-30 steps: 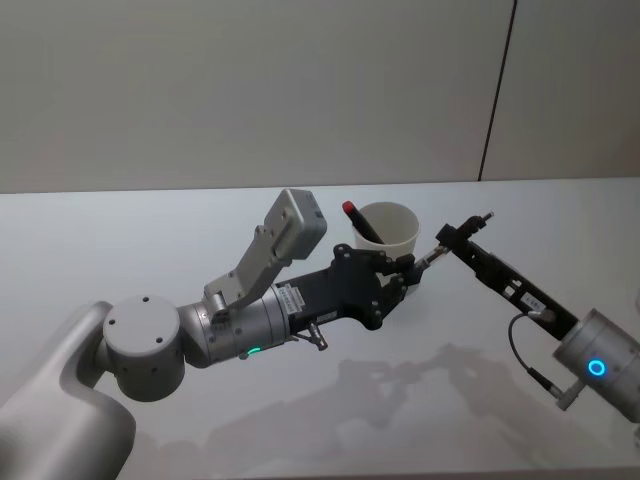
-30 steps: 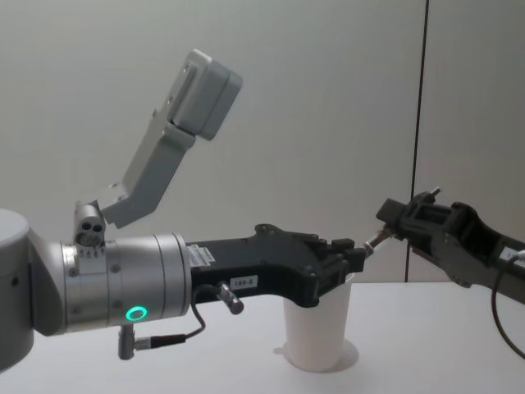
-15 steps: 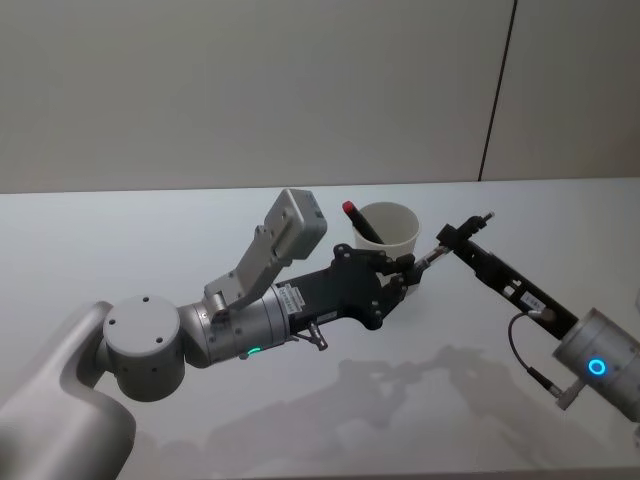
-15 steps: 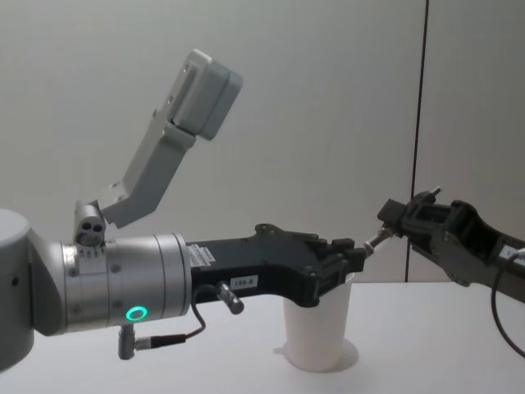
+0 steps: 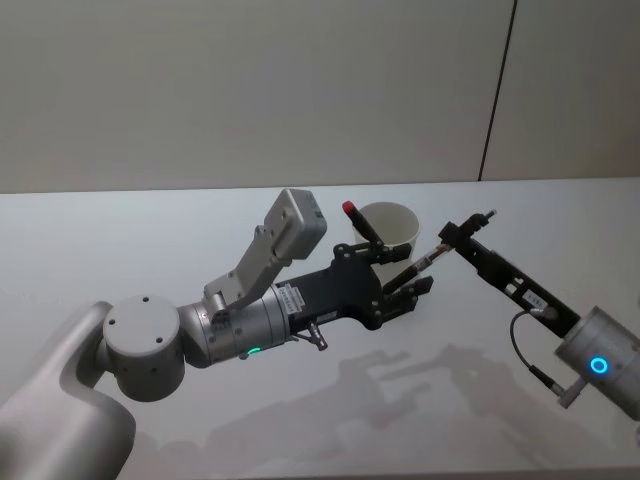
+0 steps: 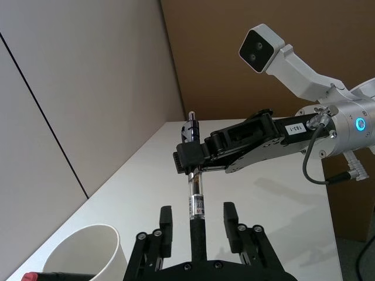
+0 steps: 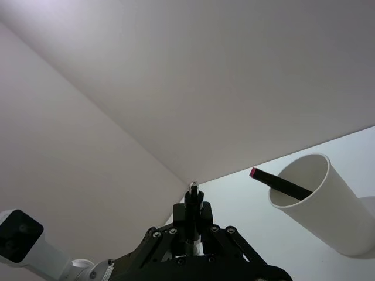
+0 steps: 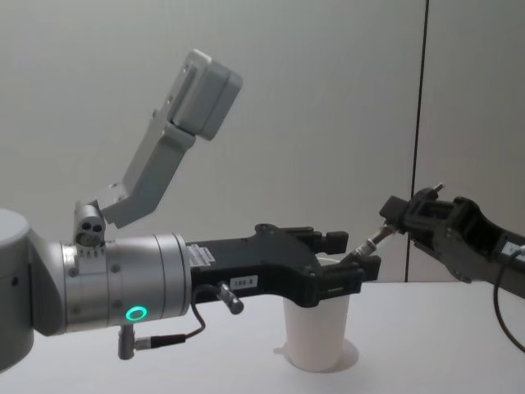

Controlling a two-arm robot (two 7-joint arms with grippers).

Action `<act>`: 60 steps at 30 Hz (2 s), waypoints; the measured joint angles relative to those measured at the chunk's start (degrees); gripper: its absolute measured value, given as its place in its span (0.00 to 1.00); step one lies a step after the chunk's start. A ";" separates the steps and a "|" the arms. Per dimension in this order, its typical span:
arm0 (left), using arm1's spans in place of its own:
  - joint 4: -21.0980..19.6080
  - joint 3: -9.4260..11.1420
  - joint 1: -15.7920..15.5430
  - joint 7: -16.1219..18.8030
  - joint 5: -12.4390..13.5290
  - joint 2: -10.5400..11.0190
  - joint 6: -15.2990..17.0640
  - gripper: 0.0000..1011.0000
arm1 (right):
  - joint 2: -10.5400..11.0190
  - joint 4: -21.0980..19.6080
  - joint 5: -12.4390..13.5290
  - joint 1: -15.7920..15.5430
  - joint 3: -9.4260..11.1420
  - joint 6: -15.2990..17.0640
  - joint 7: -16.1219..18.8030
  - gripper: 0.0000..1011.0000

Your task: Place the pen into the pen holder.

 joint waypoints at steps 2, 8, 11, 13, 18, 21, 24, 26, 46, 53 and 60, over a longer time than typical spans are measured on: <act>0.00 0.00 0.00 0.00 0.00 0.00 0.00 0.59 | 0.05 -0.05 0.05 0.00 -0.01 -0.09 -0.03 0.13; 0.00 0.00 0.00 0.00 0.00 0.00 0.00 0.74 | 0.35 -0.35 -0.03 0.16 -0.05 -0.72 -0.19 0.13; 0.00 0.00 0.00 0.00 0.00 0.00 0.00 0.85 | 0.54 -0.45 -0.41 0.36 -0.03 -1.17 -0.27 0.13; 0.00 0.00 0.00 0.00 0.00 0.00 0.00 0.88 | 0.66 -0.48 -0.69 0.50 0.01 -1.39 -0.30 0.13; 0.00 0.00 0.00 0.00 0.00 0.00 0.00 0.99 | 1.18 -0.51 -2.20 1.12 0.28 -2.22 -0.45 0.13; 0.00 0.00 0.00 0.00 0.00 0.00 0.00 0.99 | 1.59 -0.48 -3.47 1.60 0.49 -2.69 -0.51 0.13; 0.00 0.00 0.00 0.00 0.00 0.00 0.00 0.99 | 2.02 -0.23 -4.88 2.15 0.75 -3.27 -0.53 0.13; 0.00 0.00 0.00 0.00 0.00 0.00 0.00 0.99 | 2.32 0.05 -5.84 2.64 0.94 -3.72 -0.53 0.13; 0.00 0.00 0.00 0.00 0.01 0.00 0.00 0.99 | 2.55 6.43 -13.93 10.42 0.90 -7.90 2.24 0.13; 0.00 0.00 0.00 0.00 0.01 0.01 0.00 0.99 | 1.55 11.85 -17.38 15.16 0.04 -9.92 4.35 0.13; 0.00 0.00 0.00 0.00 0.01 0.01 0.00 0.99 | 0.58 17.26 -20.63 19.39 -0.87 -11.74 5.70 0.13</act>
